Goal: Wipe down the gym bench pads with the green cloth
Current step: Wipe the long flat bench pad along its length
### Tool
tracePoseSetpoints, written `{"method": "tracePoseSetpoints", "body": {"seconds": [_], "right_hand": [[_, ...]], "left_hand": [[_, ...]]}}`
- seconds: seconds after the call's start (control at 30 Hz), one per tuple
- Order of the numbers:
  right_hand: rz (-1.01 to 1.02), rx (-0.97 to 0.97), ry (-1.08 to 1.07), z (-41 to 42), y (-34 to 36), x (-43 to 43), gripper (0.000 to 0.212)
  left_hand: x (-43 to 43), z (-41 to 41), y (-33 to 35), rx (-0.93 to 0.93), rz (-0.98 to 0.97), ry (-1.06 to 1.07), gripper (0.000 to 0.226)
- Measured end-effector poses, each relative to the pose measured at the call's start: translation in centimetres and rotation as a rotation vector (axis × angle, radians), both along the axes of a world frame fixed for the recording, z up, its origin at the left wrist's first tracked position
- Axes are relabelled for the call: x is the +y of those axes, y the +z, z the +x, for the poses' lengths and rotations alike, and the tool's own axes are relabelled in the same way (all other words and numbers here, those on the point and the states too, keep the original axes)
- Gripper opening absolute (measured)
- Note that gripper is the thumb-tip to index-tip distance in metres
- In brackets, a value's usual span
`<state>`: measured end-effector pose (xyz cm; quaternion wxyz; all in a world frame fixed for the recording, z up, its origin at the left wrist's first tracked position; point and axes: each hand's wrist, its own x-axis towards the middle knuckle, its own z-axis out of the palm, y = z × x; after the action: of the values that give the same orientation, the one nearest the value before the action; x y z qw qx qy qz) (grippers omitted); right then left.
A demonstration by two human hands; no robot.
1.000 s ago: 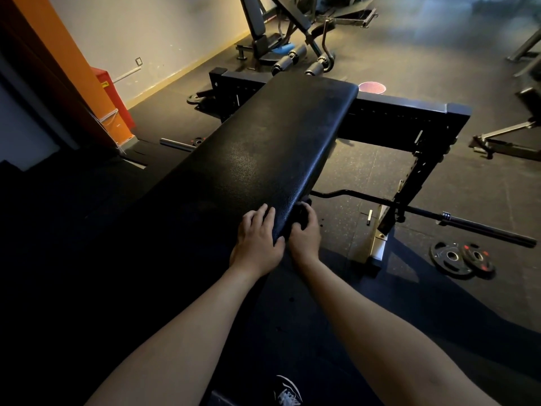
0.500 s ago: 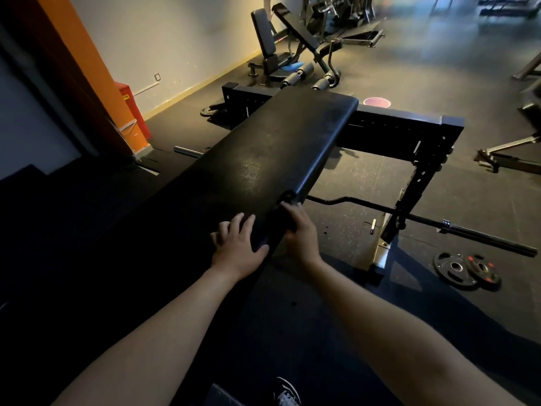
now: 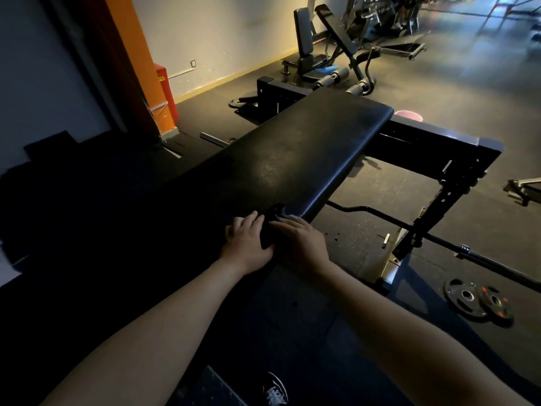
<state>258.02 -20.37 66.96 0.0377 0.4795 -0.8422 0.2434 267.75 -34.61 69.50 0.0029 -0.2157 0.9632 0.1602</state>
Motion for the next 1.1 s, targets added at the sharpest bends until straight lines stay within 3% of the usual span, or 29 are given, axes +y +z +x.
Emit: {"method": "tracePoseSetpoints", "body": {"seconds": [0.07, 0.3, 0.4, 0.6, 0.83, 1.1], "right_hand": [[0.073, 0.037, 0.035, -2.8, 0.5, 0.5, 0.057], [0.048, -0.138, -0.321, -5.9, 2.5, -2.5, 0.049], [0.043, -0.104, -0.27, -3.0, 2.6, -4.6, 0.042], [0.071, -0.032, 0.141, -0.3, 2.6, -5.2, 0.043], [0.04, -0.132, -0.303, -1.5, 2.8, -4.8, 0.048], [-0.081, -0.239, -0.153, 4.5, 1.1, -5.0, 0.044]], "left_hand": [[-1.2, 0.2, 0.2, -0.005, 0.021, 0.045, 0.08], [-1.1, 1.5, -1.1, -0.016, -0.013, 0.141, 0.085], [-1.5, 1.4, -1.0, -0.011, -0.008, 0.143, 0.086], [-1.7, 1.5, -1.0, 0.045, 0.001, 0.133, 0.085], [0.1, 1.9, 0.7, -0.13, 0.082, 0.185, 0.084], [1.3, 4.0, -0.3, -0.119, 0.027, 0.188, 0.083]]}}
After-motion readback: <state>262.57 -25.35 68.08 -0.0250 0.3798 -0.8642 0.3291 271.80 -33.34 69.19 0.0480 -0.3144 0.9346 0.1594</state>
